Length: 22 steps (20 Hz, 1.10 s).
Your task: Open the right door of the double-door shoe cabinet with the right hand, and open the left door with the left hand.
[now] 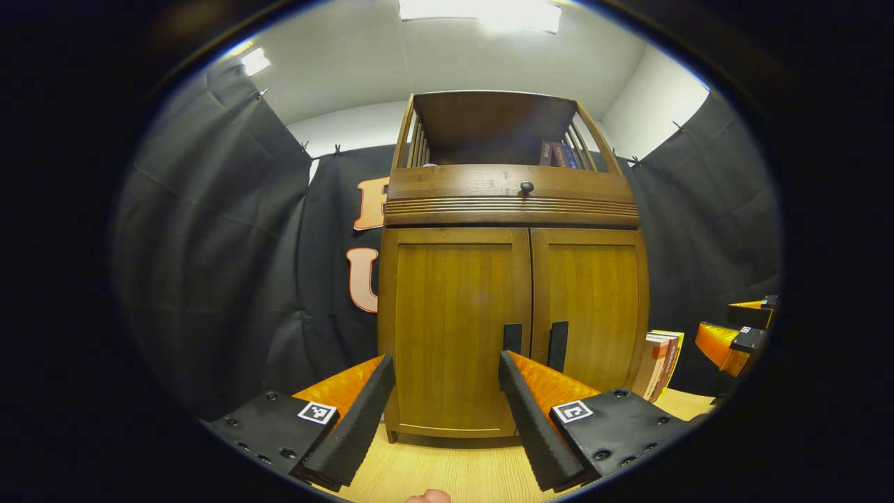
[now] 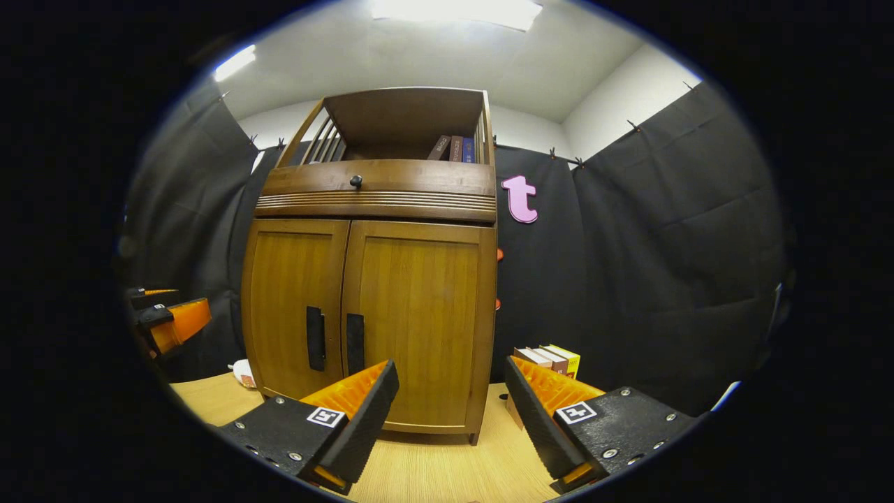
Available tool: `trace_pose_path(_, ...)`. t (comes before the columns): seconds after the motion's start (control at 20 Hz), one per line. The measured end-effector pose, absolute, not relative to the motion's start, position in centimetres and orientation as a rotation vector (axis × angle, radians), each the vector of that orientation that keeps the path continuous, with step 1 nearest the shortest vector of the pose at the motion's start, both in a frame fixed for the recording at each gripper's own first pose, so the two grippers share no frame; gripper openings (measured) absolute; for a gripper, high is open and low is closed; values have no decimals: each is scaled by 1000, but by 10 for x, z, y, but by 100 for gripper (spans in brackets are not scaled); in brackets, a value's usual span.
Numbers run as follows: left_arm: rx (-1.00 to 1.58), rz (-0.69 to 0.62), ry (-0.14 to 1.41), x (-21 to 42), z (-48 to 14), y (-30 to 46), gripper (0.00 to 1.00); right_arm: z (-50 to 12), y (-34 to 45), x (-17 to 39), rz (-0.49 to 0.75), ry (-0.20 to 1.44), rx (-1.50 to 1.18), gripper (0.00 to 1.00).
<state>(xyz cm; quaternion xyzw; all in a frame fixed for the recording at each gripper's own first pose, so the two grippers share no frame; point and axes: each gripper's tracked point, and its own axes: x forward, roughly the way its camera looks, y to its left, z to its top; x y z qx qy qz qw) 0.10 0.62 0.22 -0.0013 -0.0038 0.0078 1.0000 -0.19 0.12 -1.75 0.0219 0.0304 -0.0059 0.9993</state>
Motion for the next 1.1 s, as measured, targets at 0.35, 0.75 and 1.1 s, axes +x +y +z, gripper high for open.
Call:
trace_pose_path(0.35, -3, 15, -12, 0, 5, 7, 94, -8, 20, 4, 55, 43, -5, 94)
trace_pose_path(0.75, -18, 27, -11, -9, 2, 8, 96, 11, 58, 65, 210, 21, 63, 94)
trace_pose_path(1.1, -22, 64, -4, -16, 1, 20, 96, -13, 120, 134, 331, 50, 73, 94)
